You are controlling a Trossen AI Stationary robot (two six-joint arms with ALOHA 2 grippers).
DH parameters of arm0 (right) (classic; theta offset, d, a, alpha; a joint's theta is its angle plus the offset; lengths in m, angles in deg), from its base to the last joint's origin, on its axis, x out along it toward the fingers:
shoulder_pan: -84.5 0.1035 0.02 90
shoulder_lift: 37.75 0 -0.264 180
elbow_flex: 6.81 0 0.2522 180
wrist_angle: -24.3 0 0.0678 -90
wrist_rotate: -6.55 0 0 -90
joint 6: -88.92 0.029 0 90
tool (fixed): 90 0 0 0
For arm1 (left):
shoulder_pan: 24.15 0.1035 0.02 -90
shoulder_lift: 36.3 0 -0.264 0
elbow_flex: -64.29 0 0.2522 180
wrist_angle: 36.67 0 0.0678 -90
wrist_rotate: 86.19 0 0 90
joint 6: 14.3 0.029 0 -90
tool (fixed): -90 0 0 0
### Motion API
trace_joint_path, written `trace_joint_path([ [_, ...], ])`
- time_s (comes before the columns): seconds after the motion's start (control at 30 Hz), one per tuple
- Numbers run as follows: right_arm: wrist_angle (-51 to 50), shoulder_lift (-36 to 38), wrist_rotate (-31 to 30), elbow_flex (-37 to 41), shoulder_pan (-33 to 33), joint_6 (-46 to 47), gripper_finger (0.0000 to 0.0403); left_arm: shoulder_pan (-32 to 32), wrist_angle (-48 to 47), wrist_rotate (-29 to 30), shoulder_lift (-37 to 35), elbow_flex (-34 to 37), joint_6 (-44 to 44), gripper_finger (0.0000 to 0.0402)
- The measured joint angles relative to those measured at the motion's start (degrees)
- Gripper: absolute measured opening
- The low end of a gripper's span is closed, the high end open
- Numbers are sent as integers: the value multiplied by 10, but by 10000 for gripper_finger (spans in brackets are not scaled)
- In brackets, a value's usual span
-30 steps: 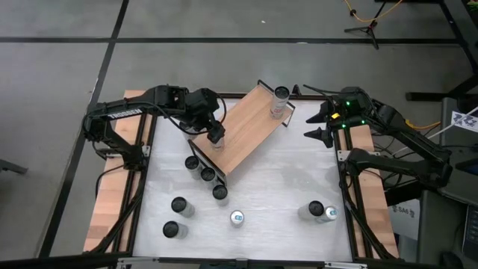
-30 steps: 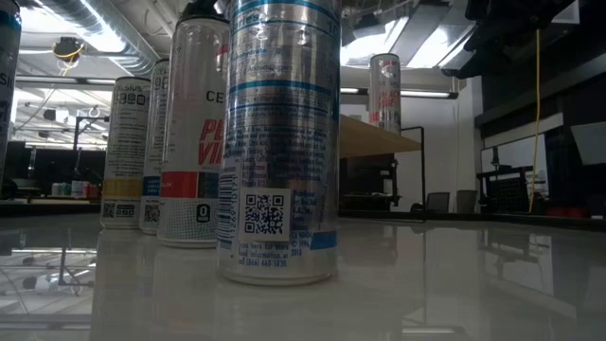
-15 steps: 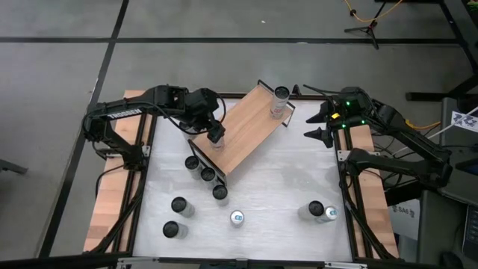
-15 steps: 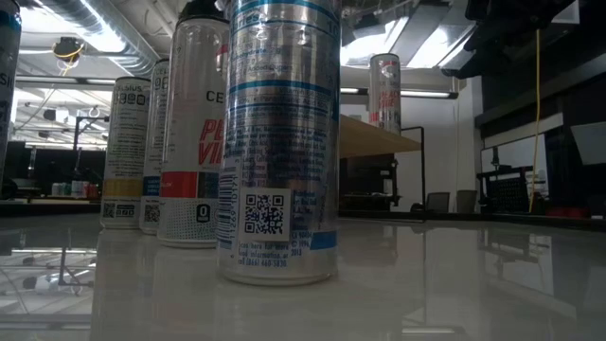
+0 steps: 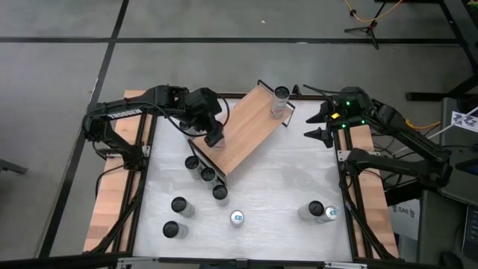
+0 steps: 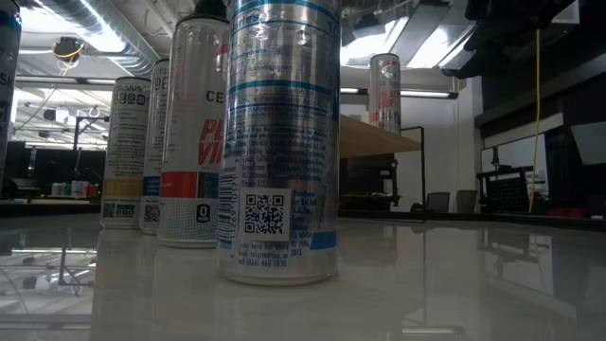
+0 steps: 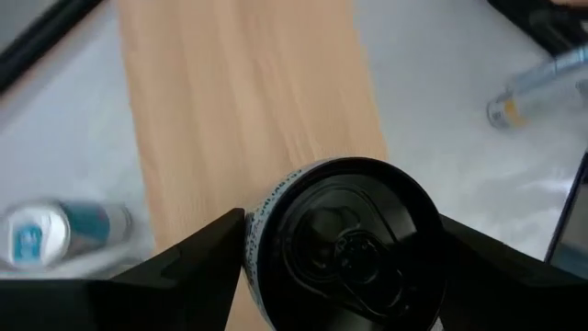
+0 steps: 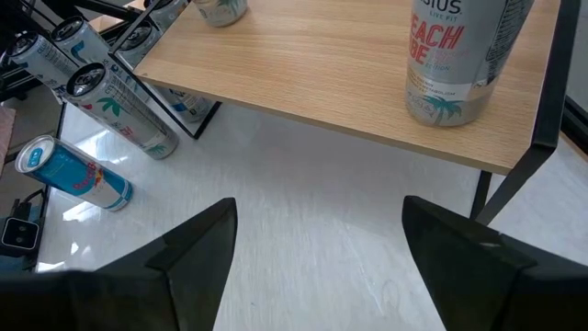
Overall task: Place canned beverage on shelf
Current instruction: Put the white-pink soda can on the shelf aligned with the other white-pink soda can
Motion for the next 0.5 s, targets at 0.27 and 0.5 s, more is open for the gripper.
trace_joint_path([
  [0.27,0,0,0,0,0,0,305,0,9,-78,0,0,178,276],
  [0.5,0,0,0,0,0,0,305,1,10,-129,0,0,272,276],
])
